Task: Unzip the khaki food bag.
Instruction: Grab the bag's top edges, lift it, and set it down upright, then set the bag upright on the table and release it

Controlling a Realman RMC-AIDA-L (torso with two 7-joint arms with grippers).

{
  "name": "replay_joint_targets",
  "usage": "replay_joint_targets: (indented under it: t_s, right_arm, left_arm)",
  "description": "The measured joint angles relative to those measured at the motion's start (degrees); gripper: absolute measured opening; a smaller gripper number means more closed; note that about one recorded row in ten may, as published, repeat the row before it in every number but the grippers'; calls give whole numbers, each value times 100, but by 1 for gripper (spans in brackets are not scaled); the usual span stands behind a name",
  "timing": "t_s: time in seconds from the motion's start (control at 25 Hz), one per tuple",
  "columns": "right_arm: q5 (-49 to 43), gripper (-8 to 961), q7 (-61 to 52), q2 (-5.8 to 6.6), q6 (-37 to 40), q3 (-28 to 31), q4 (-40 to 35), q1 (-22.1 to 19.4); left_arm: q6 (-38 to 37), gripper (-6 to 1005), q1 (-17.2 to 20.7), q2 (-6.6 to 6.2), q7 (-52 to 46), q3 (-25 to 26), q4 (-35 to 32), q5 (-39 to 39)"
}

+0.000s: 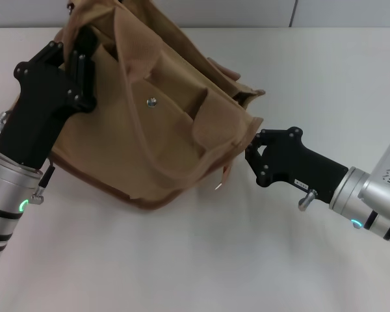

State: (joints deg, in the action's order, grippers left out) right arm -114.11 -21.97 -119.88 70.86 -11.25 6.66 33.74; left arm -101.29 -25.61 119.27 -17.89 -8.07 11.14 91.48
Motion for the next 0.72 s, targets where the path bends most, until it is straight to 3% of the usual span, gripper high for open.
replay_joint_targets:
  t_s: [0.44,0.56,0.68,0.72]
  right_arm:
    - [12,110,35,2,73,406,11,-109]
    - [15,117,453,19,414,948,-10,-359]
    - [16,297,680,40,640,1171,-30,-434]
    - [16,312,680,40,640,1171,-30,-434]
  left_arm:
    - [4,69,13,-6,-11,-33,2,54]
    - [9,69,47,-15,-160,-65,-55,60]
    - [18,69,49,-12,-173,-113,-58,67]
    - [18,69,49,-12,-173,-113,-58,67]
